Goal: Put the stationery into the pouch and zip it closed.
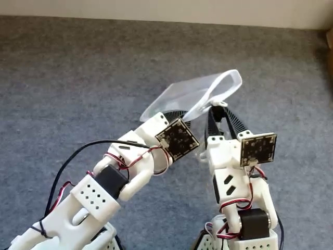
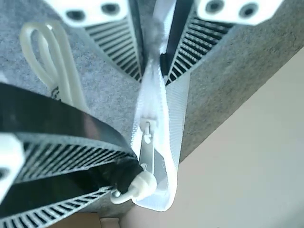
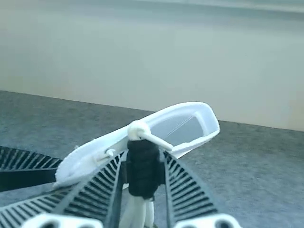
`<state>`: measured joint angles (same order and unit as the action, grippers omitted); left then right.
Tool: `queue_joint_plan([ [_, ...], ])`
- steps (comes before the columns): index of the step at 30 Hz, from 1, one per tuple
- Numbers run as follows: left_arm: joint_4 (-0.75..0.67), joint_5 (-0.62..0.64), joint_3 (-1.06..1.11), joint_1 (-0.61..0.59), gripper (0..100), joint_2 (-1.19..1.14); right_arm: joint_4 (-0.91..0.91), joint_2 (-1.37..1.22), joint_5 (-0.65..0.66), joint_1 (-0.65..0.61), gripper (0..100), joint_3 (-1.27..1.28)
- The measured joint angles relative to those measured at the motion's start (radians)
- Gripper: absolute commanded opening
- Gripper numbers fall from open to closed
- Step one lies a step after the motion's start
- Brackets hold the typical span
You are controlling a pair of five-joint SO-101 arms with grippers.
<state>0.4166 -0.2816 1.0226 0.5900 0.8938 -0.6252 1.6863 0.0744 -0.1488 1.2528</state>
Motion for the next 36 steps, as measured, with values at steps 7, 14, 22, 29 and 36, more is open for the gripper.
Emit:
queue_joint_plan([
  [7, 0.0, 0.0, 0.0, 0.0, 1, 0.0, 0.0, 0.0, 0.0, 0.011, 0.5, 0.0],
  [14, 0.011, 0.0, -0.002, 0.0, 1, 0.003, 0.066, -0.002, 0.0, 0.02, 0.5, 0.003],
  [22, 0.014, -0.028, -0.003, -0.002, 1, 0.011, 0.15, -0.002, 0.0, 0.072, 0.5, 0.035],
  [29, 0.018, -0.028, -0.003, -0.002, 1, 0.011, 0.15, -0.002, 0.0, 0.1, 0.5, 0.035],
  [36, 0.023, -0.028, -0.003, -0.018, 1, 0.011, 0.15, -0.002, -0.078, 0.166, 0.5, 0.035],
])
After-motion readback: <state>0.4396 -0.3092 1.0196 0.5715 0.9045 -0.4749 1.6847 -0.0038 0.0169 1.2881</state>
